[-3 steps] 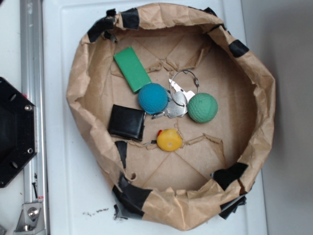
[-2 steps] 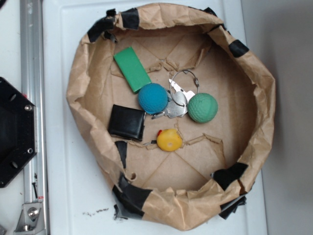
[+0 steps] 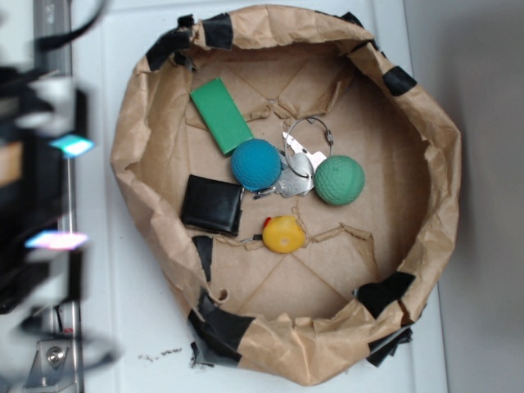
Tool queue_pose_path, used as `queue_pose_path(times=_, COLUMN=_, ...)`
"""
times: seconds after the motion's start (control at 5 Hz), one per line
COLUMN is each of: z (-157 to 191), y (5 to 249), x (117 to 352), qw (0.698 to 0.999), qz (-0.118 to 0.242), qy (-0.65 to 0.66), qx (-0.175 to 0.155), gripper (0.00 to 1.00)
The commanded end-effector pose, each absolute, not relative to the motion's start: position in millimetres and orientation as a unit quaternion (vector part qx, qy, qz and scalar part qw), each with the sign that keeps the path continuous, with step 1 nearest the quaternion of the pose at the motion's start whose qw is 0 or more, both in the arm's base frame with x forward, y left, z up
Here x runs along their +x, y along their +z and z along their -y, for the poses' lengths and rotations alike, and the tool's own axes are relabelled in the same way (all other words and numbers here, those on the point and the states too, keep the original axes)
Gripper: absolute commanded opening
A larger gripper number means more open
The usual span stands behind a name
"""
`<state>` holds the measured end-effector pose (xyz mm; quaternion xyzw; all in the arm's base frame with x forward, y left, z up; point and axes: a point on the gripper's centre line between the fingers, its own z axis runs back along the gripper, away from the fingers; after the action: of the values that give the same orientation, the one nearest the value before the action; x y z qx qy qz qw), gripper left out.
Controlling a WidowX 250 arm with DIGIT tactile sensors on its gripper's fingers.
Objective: Grab the blue ball.
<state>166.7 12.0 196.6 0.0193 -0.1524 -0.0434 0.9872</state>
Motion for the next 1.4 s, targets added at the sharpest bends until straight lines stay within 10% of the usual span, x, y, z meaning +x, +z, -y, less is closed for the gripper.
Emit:
queue_pose_path(times=0.0, z=-31, y=150, x=245, qw=0.981, qz=0.165, qy=-0.095, qx=0.029, gripper=1.00)
queue_pose_path(times=0.6, z=-58, y=38, x=252, qw=0.988, qz=0.085, qy=-0.128, qx=0.012, gripper=1.00)
queue_pose_path(times=0.8, z=-47, y=18, x=265, qw=0.989, qz=0.054, qy=-0.135, qx=0.011, gripper=0.00)
queue_pose_path(times=1.2, z=-42, y=37, x=265, qw=0.991, qz=0.061, qy=-0.119, qx=0.031, gripper=0.00)
